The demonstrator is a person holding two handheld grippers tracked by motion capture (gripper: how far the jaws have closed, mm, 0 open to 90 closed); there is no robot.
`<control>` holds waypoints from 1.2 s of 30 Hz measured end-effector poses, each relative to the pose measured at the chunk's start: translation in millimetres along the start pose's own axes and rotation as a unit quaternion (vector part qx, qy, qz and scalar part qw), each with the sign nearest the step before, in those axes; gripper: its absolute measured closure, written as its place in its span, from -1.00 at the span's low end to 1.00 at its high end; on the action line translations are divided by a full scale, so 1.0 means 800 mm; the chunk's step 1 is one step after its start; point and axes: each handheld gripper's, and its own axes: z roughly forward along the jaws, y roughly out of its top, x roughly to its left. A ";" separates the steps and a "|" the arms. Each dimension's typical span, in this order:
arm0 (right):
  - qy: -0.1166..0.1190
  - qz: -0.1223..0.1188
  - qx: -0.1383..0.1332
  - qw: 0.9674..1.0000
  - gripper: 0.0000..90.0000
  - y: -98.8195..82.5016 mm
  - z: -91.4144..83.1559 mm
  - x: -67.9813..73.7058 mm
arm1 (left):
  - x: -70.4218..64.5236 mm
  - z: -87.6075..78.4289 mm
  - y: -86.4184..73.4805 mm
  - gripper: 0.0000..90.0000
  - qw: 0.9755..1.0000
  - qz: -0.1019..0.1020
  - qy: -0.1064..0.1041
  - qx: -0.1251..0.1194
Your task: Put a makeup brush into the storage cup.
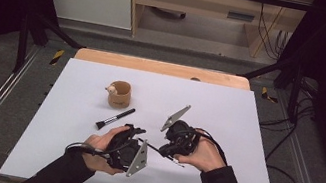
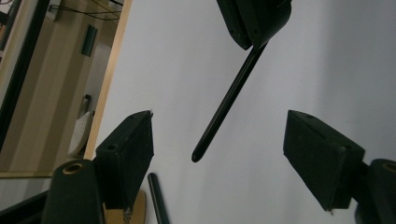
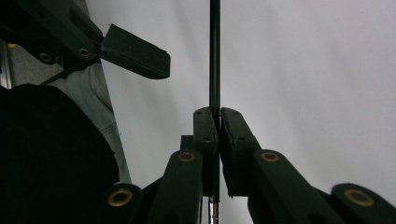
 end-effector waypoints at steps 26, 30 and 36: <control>0.024 -0.005 0.015 1.000 0.90 0.004 0.010 0.008 | -0.023 0.013 0.009 0.36 0.993 0.111 0.024 0.025; 0.028 -0.006 0.018 0.999 0.90 0.005 0.012 0.009 | -0.023 0.013 0.010 0.51 0.992 0.122 0.013 0.029; 0.032 -0.015 0.023 0.999 0.90 0.005 0.014 0.010 | -0.025 0.014 0.013 0.67 0.990 0.134 -0.002 0.034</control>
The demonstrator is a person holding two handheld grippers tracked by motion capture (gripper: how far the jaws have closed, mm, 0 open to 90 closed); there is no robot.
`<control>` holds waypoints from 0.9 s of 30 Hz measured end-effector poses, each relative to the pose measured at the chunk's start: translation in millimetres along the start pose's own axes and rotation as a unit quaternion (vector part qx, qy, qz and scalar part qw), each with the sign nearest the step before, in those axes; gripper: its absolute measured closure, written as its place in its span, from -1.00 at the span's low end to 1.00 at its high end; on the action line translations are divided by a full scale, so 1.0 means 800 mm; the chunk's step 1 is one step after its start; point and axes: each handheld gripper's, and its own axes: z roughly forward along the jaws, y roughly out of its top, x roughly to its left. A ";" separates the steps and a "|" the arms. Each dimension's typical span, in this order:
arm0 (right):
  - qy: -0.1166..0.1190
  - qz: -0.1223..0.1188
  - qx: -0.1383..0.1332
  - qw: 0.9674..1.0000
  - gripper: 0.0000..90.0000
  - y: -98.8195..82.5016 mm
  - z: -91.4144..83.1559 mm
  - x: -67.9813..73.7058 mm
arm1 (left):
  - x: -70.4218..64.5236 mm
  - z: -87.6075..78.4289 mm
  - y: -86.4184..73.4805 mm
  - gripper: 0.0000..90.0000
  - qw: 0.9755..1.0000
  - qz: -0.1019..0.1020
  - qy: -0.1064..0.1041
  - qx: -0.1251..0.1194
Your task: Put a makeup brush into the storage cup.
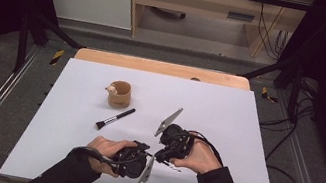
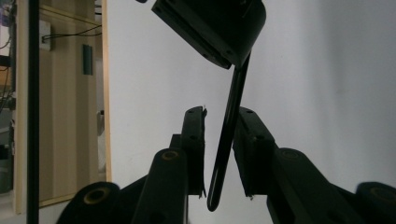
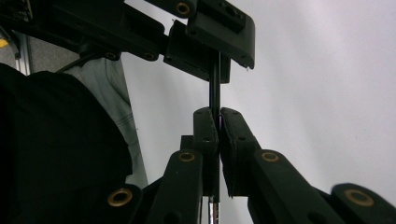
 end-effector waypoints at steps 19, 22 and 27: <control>0.009 -0.006 0.009 1.000 0.90 0.000 0.001 0.002 | -0.004 0.001 0.006 0.88 0.999 0.026 -0.030 0.007; 0.009 -0.007 0.008 1.000 0.89 0.000 0.001 0.002 | -0.003 0.001 0.006 0.88 0.999 0.027 -0.031 0.008; -0.002 -0.004 -0.014 1.000 0.76 -0.003 -0.005 0.004 | -0.001 -0.001 0.003 0.88 0.999 0.014 -0.035 0.008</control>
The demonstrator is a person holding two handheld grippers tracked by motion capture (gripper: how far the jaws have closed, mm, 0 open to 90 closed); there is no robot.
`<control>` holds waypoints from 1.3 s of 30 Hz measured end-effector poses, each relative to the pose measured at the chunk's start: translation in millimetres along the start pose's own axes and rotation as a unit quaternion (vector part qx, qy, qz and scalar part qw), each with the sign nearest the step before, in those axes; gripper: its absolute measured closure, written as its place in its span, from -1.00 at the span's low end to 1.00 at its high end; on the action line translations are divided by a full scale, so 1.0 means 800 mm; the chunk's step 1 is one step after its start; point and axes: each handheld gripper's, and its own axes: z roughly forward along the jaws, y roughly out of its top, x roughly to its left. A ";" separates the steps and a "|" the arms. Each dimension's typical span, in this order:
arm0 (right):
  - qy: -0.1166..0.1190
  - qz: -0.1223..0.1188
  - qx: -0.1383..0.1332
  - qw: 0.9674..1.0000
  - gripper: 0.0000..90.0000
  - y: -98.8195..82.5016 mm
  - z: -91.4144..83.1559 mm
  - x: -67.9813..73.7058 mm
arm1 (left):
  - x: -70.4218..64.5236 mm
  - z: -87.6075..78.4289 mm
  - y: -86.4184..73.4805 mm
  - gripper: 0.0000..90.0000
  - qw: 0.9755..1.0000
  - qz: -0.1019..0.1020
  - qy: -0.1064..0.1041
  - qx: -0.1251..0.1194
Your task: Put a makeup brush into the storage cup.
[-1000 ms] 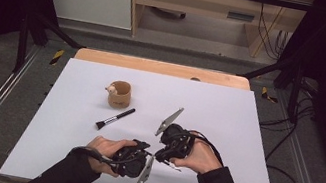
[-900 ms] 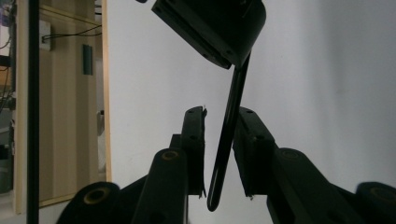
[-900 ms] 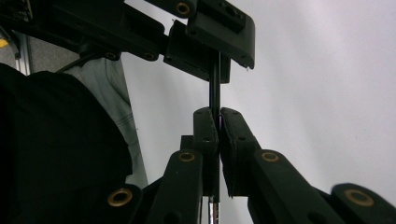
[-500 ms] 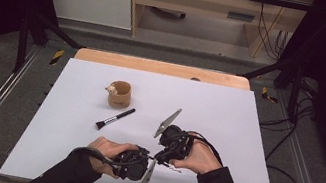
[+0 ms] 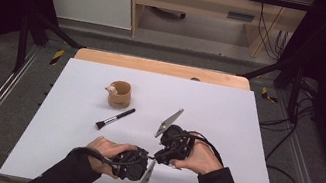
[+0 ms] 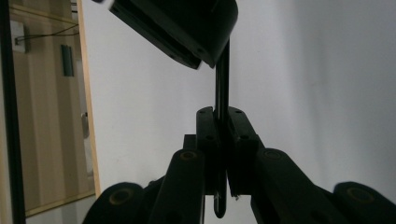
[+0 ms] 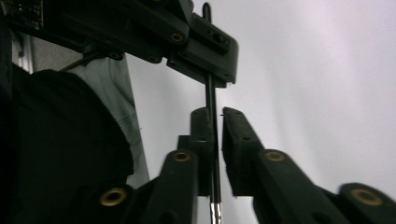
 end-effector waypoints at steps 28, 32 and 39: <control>-0.144 0.110 -0.304 0.935 -0.41 -0.099 -0.072 0.000 | 0.019 -0.006 -0.054 0.88 0.969 -0.245 -0.039 -0.020; -0.141 0.125 -0.322 0.928 -0.45 -0.107 -0.067 -0.002 | 0.016 -0.005 -0.059 0.88 0.956 -0.290 -0.034 -0.034; -0.145 0.148 -0.345 0.915 -0.51 -0.114 -0.056 -0.004 | 0.010 -0.005 -0.067 0.88 0.932 -0.359 -0.023 -0.055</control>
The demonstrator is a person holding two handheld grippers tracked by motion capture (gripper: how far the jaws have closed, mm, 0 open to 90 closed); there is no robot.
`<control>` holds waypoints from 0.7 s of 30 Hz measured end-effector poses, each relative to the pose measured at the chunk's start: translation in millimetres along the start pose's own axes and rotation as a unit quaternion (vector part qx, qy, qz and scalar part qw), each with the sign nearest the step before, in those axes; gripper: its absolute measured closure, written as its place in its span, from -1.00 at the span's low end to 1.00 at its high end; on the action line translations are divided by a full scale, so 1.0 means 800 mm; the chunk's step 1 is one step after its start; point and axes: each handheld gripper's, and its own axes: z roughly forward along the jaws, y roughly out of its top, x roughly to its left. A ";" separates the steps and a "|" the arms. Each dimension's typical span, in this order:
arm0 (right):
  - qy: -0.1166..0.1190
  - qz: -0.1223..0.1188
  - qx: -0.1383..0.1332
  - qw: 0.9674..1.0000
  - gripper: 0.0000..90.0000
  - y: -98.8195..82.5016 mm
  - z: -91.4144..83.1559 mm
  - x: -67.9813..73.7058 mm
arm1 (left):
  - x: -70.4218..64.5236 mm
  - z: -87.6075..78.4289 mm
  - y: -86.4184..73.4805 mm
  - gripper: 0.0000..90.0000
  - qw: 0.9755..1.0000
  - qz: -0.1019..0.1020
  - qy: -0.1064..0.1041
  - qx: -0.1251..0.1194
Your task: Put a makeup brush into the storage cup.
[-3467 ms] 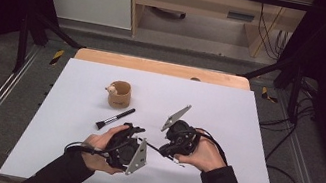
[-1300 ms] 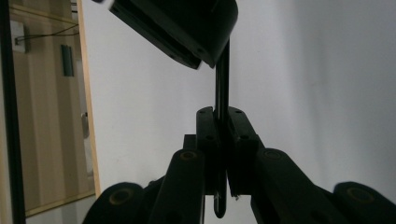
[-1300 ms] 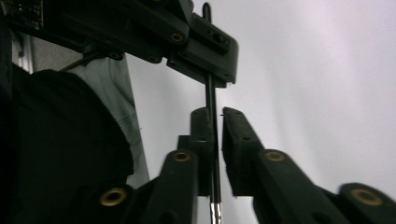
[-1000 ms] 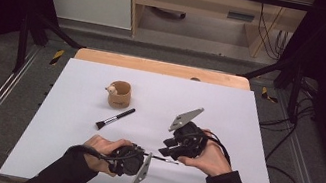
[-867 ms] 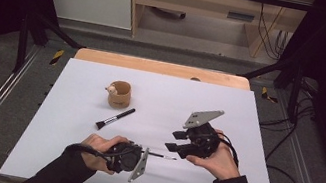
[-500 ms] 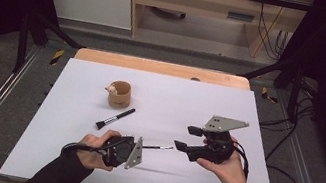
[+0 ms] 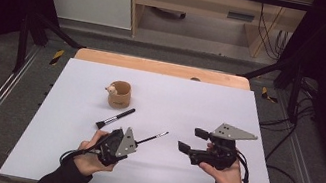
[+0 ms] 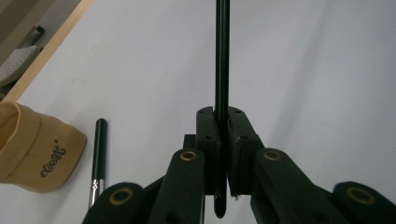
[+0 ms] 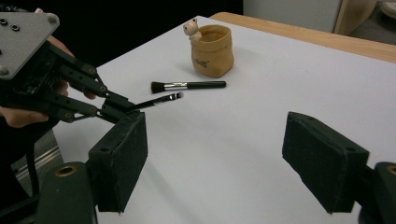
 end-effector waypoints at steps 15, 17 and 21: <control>-0.003 0.045 -0.036 0.998 -0.58 -0.012 0.018 0.001 | -0.004 0.000 -0.015 0.88 0.991 -0.122 0.020 -0.055; -0.003 0.050 -0.039 0.998 -0.60 -0.013 0.022 0.004 | -0.004 0.001 -0.017 0.88 0.988 -0.137 0.023 -0.062; -0.006 0.062 -0.044 0.997 -0.60 -0.013 0.032 0.009 | -0.004 0.003 -0.021 0.88 0.982 -0.169 0.028 -0.074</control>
